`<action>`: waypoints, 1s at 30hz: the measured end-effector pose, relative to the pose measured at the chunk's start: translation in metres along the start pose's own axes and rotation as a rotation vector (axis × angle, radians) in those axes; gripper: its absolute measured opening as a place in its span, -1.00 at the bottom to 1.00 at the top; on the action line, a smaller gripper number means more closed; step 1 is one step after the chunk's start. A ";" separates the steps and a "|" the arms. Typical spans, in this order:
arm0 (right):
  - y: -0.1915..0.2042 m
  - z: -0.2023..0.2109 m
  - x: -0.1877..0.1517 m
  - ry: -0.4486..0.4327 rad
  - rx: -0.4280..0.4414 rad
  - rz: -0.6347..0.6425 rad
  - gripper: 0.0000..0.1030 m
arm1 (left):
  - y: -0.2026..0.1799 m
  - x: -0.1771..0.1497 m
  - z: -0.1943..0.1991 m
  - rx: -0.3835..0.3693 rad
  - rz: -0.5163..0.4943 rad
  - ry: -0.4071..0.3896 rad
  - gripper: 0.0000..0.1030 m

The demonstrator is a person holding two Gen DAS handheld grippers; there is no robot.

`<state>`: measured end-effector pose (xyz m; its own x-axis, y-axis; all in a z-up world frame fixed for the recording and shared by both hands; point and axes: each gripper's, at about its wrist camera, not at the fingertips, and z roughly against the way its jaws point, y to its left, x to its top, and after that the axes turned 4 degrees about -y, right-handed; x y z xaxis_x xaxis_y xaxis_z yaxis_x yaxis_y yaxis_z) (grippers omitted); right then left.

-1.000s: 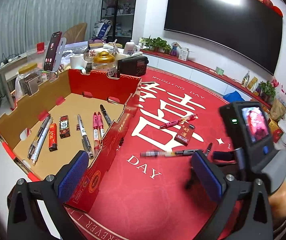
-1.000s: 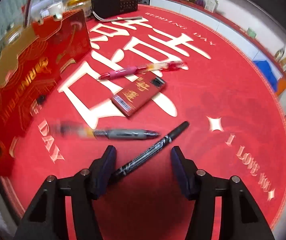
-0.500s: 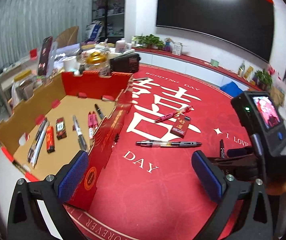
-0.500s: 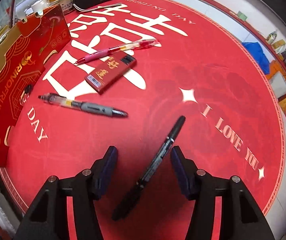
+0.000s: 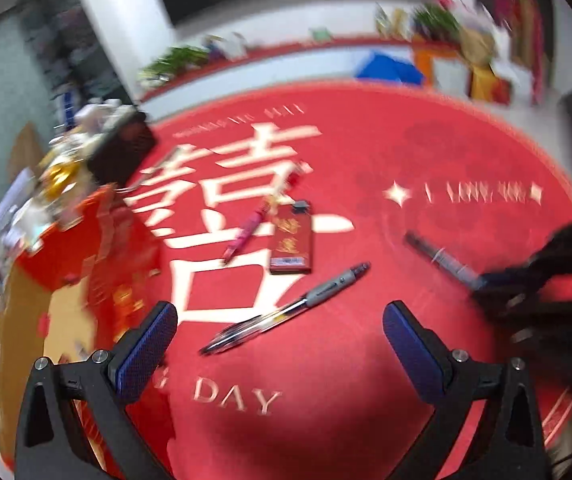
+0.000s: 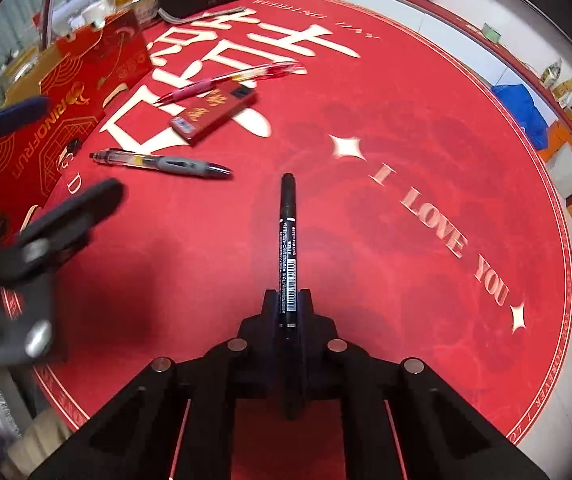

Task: Organize rigid objects
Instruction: 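Grasp the grey-gripped pen with the left tool while the right tool holds the marker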

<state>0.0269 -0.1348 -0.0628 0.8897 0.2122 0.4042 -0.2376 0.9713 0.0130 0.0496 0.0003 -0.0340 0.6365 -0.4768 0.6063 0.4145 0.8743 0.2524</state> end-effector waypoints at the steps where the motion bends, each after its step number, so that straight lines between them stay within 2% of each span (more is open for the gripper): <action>1: -0.007 0.001 -0.004 0.000 0.012 -0.018 -0.81 | -0.003 0.001 -0.012 -0.005 -0.030 0.034 0.99; 3: -0.016 0.003 -0.006 -0.001 0.035 -0.044 -0.81 | -0.006 0.000 -0.037 -0.004 -0.066 0.113 0.99; 4: -0.019 0.004 -0.006 -0.001 0.039 -0.049 -0.81 | -0.003 0.001 -0.044 -0.026 -0.054 0.128 1.00; 5: -0.021 0.006 -0.008 -0.004 0.045 -0.055 -0.81 | 0.004 0.003 -0.048 -0.067 -0.008 0.124 1.00; 8: -0.029 0.009 -0.010 -0.009 0.087 -0.078 -0.81 | 0.030 0.001 -0.064 -0.210 0.179 0.262 0.99; 11: -0.036 0.008 -0.010 -0.011 0.131 -0.104 -0.81 | 0.013 -0.003 -0.051 -0.242 0.112 0.253 0.99; 14: -0.036 0.009 -0.010 -0.014 0.128 -0.092 -0.81 | -0.012 -0.004 -0.038 -0.267 0.050 0.232 0.99; 19: -0.029 0.006 -0.005 -0.040 0.060 -0.028 -0.81 | -0.017 0.003 -0.038 -0.238 0.099 0.193 1.00; 25: -0.016 -0.001 0.010 -0.048 0.018 0.087 -0.80 | -0.018 0.002 -0.039 -0.265 0.062 0.118 1.00; 28: -0.018 -0.001 0.012 -0.026 0.026 0.076 -0.80 | -0.017 0.000 -0.044 -0.256 0.074 0.132 0.98; 30: -0.021 0.001 0.011 -0.021 0.032 0.042 -0.81 | -0.020 0.000 -0.040 -0.248 0.093 0.147 0.85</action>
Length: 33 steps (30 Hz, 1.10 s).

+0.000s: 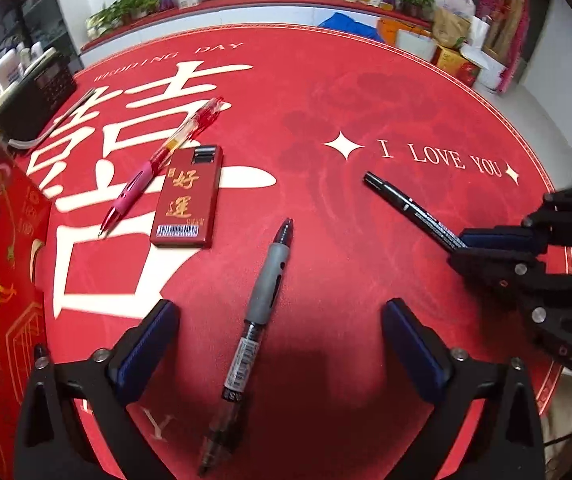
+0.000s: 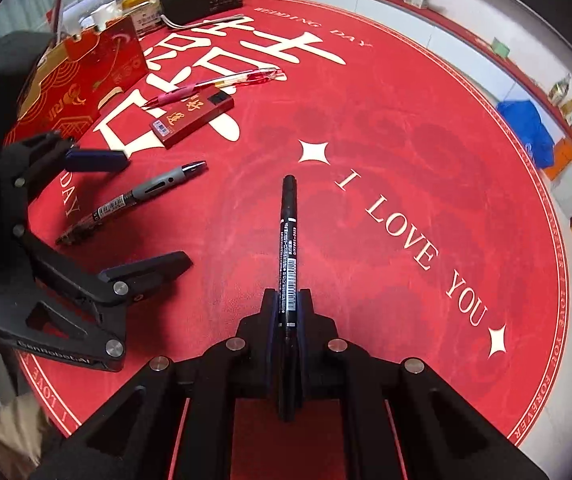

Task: Organize rigid objects
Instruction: 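Grasp the grey-gripped pen with the left tool while the right tool holds the marker, then carry the grey-gripped pen and the black marker over the cardboard box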

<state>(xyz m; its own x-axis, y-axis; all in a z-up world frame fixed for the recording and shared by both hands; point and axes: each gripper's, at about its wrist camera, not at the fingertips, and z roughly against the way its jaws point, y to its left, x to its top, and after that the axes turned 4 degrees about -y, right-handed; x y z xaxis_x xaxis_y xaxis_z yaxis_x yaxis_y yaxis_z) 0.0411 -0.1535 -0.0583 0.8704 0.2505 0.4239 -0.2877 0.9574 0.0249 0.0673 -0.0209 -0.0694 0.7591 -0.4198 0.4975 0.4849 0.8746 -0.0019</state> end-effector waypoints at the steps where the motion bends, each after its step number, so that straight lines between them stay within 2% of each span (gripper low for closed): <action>1: -0.001 0.003 -0.003 -0.010 0.015 -0.019 -0.81 | -0.005 -0.001 0.005 -0.008 -0.011 -0.002 0.62; 3: -0.001 0.011 -0.008 -0.031 0.033 -0.042 -0.81 | -0.017 -0.003 0.013 -0.026 -0.042 0.001 -0.06; 4: -0.001 0.015 -0.010 -0.040 0.040 -0.053 -0.81 | -0.021 -0.002 0.016 -0.033 -0.049 0.009 -0.77; 6: -0.001 0.025 -0.014 -0.069 0.060 -0.078 -0.81 | -0.026 -0.006 0.019 -0.042 -0.020 0.028 -0.79; 8: -0.001 0.032 -0.017 -0.089 0.079 -0.100 -0.81 | -0.028 -0.013 0.025 -0.033 0.024 0.001 -0.79; 11: -0.005 0.043 -0.022 -0.107 0.124 -0.140 -0.81 | -0.030 -0.021 0.043 -0.048 0.113 -0.069 -0.79; 14: -0.004 0.052 -0.024 -0.125 0.155 -0.155 -0.81 | -0.035 -0.025 0.067 -0.009 0.173 -0.148 -0.79; 19: 0.002 0.064 -0.021 -0.152 0.179 -0.163 -0.81 | -0.035 -0.025 0.093 0.028 0.248 -0.234 -0.79; 27: 0.023 0.083 -0.001 -0.208 0.205 -0.141 -0.81 | -0.011 -0.033 0.133 0.089 0.344 -0.330 -0.79; 33: 0.049 0.094 0.020 -0.246 0.215 -0.078 -0.81 | 0.009 -0.033 0.157 0.130 0.386 -0.402 -0.79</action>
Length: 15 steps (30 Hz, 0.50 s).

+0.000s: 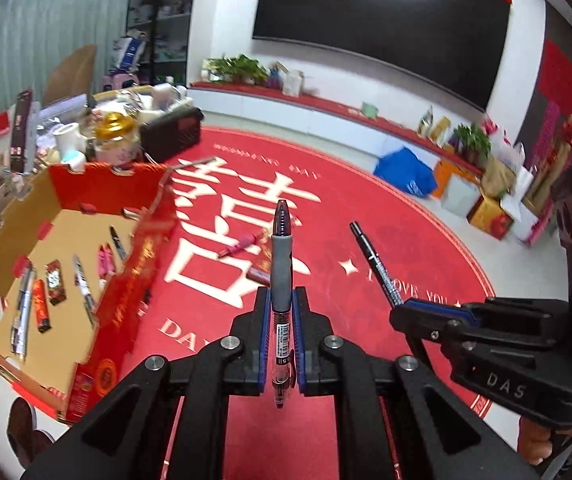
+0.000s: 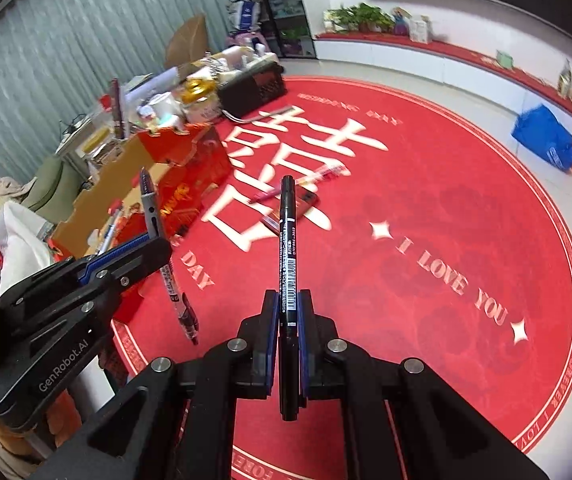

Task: Organize rigid objects
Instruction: 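Carry the grey-gripped pen and the black marker over the cardboard box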

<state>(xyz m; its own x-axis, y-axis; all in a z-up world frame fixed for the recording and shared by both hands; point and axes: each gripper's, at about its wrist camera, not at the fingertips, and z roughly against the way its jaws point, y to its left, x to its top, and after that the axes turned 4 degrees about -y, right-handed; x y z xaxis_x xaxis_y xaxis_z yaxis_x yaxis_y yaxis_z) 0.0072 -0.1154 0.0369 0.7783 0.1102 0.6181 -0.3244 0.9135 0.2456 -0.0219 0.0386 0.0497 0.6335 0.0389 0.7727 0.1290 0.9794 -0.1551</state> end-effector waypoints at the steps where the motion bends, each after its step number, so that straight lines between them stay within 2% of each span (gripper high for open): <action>1: 0.004 0.001 0.003 -0.005 0.002 0.009 -0.81 | 0.003 0.002 0.003 0.007 0.007 -0.012 -0.79; 10: 0.052 -0.003 0.035 -0.042 0.041 0.098 -0.81 | 0.047 0.026 0.038 0.095 0.092 -0.142 -0.79; 15: 0.088 -0.014 0.057 -0.060 0.100 0.144 -0.81 | 0.092 0.036 0.065 0.193 0.142 -0.212 -0.79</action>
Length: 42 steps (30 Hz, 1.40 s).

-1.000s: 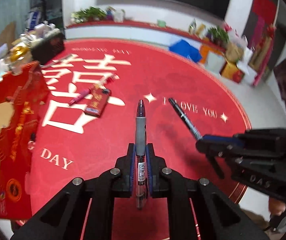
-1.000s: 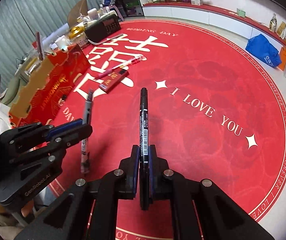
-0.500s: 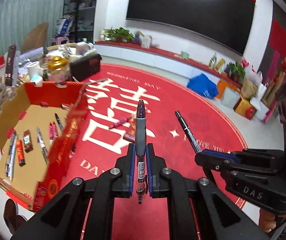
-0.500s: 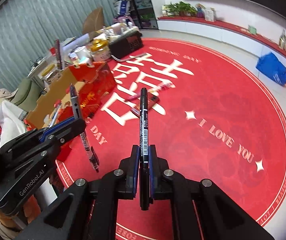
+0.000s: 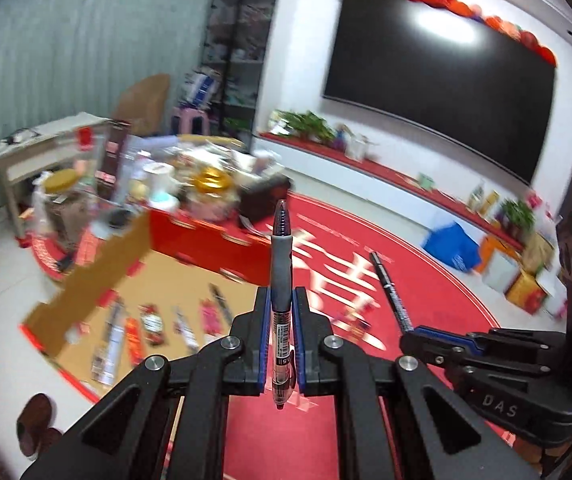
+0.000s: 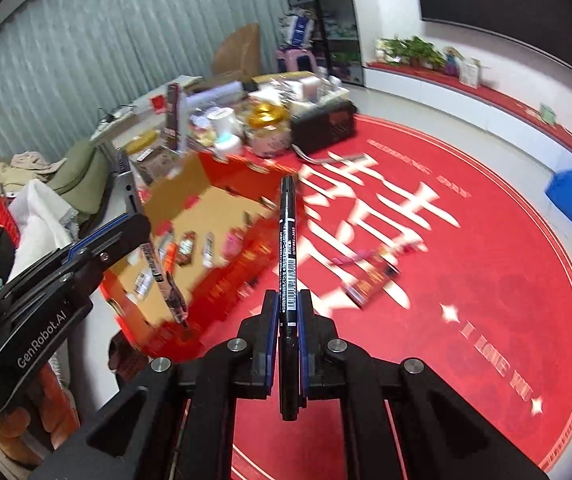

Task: Organize rigid objects
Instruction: 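Carry the grey-gripped pen and the black marker over the cardboard box, then open both tools to drop the pen and marker into the box, then grasp the red card box with the right tool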

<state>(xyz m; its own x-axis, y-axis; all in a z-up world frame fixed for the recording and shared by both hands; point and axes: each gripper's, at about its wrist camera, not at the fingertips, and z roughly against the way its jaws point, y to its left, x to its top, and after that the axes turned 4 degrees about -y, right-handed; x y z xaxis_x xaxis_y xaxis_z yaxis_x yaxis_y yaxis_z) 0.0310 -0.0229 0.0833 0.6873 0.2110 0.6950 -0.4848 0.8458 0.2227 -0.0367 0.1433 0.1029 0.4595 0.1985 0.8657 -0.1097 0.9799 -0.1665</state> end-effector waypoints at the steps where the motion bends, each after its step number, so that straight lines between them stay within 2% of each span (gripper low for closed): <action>1: 0.009 -0.006 0.007 -0.001 0.020 0.008 -0.81 | 0.010 0.003 0.001 0.019 0.009 -0.009 -0.79; 5: 0.037 -0.029 0.021 0.010 0.075 0.030 -0.81 | 0.050 0.010 0.000 0.103 0.040 -0.017 -0.79; 8: 0.058 -0.053 0.028 0.030 0.105 0.048 -0.81 | 0.075 0.008 -0.011 0.152 0.055 0.010 -0.79; 12: 0.076 -0.091 0.032 0.089 0.136 0.035 -0.81 | 0.094 0.001 -0.030 0.176 0.070 0.056 -0.79; 19: 0.076 -0.140 0.031 0.169 0.105 0.008 -0.81 | 0.103 -0.011 -0.064 0.189 0.065 0.123 -0.79; 24: 0.074 -0.152 0.028 0.177 0.061 0.036 -0.81 | 0.104 -0.020 -0.087 0.218 0.043 0.168 -0.75; 25: 0.073 -0.152 0.028 0.177 0.059 0.039 -0.81 | 0.104 -0.021 -0.091 0.224 0.036 0.175 -0.49; 26: 0.074 -0.153 0.028 0.178 0.062 0.047 -0.80 | 0.106 -0.021 -0.094 0.227 0.033 0.182 0.16; 27: 0.074 -0.152 0.028 0.179 0.057 0.058 -0.80 | 0.107 -0.022 -0.095 0.248 0.033 0.181 0.33; 28: 0.073 -0.149 0.028 0.167 0.026 0.074 -0.62 | 0.109 -0.023 -0.095 0.289 0.035 0.165 0.54; 29: 0.072 -0.145 0.029 0.154 0.007 0.082 -0.21 | 0.112 -0.024 -0.094 0.308 0.039 0.156 0.59; 30: 0.068 -0.139 0.029 0.126 -0.002 0.079 0.07 | 0.115 -0.024 -0.094 0.309 0.053 0.163 0.61; 31: 0.063 -0.132 0.029 0.098 0.015 0.067 0.54 | 0.118 -0.024 -0.094 0.300 0.074 0.173 0.76; 32: 0.056 -0.121 0.029 0.059 0.023 0.042 0.84 | 0.121 -0.024 -0.093 0.281 0.092 0.177 1.00; 34: 0.042 -0.107 0.026 0.023 0.020 -0.002 0.84 | 0.120 -0.024 -0.086 0.280 0.098 0.146 0.99; 37: 0.011 -0.090 0.012 0.022 0.003 -0.085 0.84 | 0.102 -0.019 -0.077 0.274 0.059 0.118 0.99; 39: -0.016 -0.082 -0.002 0.039 -0.037 -0.146 0.84 | 0.080 -0.015 -0.069 0.237 0.018 0.092 0.99; 42: -0.060 -0.074 -0.027 0.077 -0.137 -0.231 0.84 | 0.035 -0.013 -0.066 0.141 -0.079 0.079 0.99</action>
<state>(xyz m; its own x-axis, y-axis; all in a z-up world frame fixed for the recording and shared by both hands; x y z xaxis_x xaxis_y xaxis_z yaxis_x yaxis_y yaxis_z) 0.0816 -0.0432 0.0003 0.8131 0.0369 0.5810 -0.2360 0.9332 0.2711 0.0112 0.1766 0.0547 0.5386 0.1275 0.8328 -0.1908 0.9813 -0.0268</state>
